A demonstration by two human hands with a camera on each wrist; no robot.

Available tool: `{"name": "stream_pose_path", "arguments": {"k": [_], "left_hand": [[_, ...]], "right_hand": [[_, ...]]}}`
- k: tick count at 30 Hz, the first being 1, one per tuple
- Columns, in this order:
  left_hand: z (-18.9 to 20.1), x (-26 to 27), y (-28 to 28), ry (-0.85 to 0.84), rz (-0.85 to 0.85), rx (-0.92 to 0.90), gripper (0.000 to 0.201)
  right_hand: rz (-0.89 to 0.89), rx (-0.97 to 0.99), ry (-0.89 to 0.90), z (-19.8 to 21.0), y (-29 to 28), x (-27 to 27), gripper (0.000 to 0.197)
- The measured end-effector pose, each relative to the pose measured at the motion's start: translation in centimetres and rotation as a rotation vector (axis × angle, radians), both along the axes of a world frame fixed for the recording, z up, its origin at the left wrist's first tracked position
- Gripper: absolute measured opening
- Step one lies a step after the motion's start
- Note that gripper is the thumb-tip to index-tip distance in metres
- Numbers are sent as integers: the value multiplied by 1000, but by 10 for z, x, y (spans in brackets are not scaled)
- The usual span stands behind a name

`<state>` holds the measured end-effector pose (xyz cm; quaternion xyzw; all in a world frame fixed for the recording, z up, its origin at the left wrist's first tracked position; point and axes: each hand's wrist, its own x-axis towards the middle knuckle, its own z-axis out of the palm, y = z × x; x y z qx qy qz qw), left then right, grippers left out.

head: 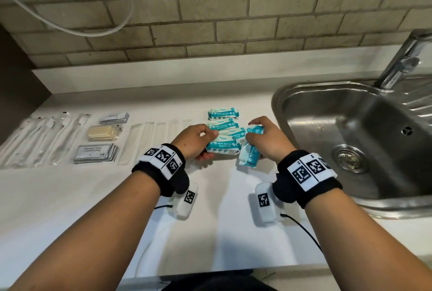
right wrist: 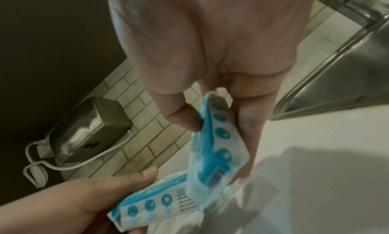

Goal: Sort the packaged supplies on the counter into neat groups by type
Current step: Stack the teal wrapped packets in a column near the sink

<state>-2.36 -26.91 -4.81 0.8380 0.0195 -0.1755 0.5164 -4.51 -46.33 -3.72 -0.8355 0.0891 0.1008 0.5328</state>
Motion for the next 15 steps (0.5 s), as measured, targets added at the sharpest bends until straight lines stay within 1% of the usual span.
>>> {"name": "stream_pose_path", "arguments": {"k": [1, 3, 5, 8, 10, 12, 15], "left_hand": [[-1, 0, 0, 11, -21, 3, 21], [-4, 0, -1, 38, -64, 22, 22], [-6, 0, -5, 66, -117, 56, 22], [-8, 1, -9, 93, -173, 155, 18], [-8, 2, -13, 104, -171, 208, 14], [-9, 4, -15, 77, -163, 273, 13], [-8, 8, -17, -9, -168, 384, 19]], "right_hand": [[-14, 12, 23, -1, 1, 0, 26], [-26, 7, 81, -1, 0, -3, 22], [31, -78, 144, 1, -2, -7, 21], [152, -169, 266, 2, -3, -14, 16], [166, -228, 303, -3, 0, -16, 16], [178, -363, 289, -8, 4, -15, 24], [218, -553, 283, -8, 11, -16, 36]]}}
